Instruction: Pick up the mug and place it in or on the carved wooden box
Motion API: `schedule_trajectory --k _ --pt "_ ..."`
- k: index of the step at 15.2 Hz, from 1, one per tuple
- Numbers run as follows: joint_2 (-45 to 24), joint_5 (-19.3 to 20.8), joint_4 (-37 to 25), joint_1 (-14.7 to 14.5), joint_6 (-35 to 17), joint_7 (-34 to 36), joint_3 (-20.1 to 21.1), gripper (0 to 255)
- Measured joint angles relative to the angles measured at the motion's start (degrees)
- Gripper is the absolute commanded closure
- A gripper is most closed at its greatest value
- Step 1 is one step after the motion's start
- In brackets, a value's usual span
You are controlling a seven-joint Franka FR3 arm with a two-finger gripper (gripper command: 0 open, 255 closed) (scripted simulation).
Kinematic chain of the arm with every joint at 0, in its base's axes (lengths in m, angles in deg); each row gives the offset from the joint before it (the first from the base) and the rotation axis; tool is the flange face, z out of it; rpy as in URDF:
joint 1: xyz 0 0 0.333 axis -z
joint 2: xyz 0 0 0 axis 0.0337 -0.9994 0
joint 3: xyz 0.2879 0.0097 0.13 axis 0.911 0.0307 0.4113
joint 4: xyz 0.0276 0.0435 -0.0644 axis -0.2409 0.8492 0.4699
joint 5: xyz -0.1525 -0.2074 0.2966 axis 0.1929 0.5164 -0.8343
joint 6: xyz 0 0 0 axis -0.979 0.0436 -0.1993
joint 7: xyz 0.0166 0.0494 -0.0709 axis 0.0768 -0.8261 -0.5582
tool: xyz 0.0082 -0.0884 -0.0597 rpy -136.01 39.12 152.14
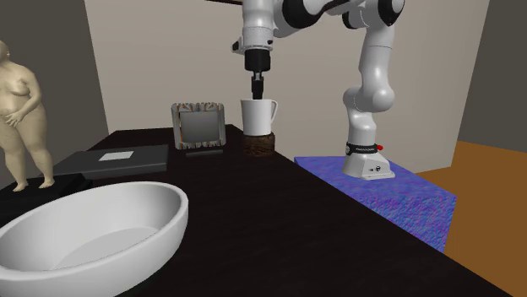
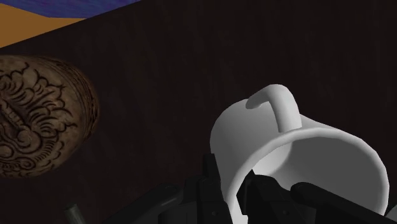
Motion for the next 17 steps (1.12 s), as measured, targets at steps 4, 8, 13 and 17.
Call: schedule_trajectory --k 4,8,13,17 --pt "0.56 -0.05 -2.5 0.01 3.03 0.19 -0.07 255" --pt "1.3 -0.17 -4.96 0.1 6.2 0.15 -0.26 255" --pt "4.78 -0.96 -3.05 1.61 8.02 -4.05 -2.81 255" --pt "8.74 -1.38 0.33 3.52 8.99 -9.68 -6.37 255"
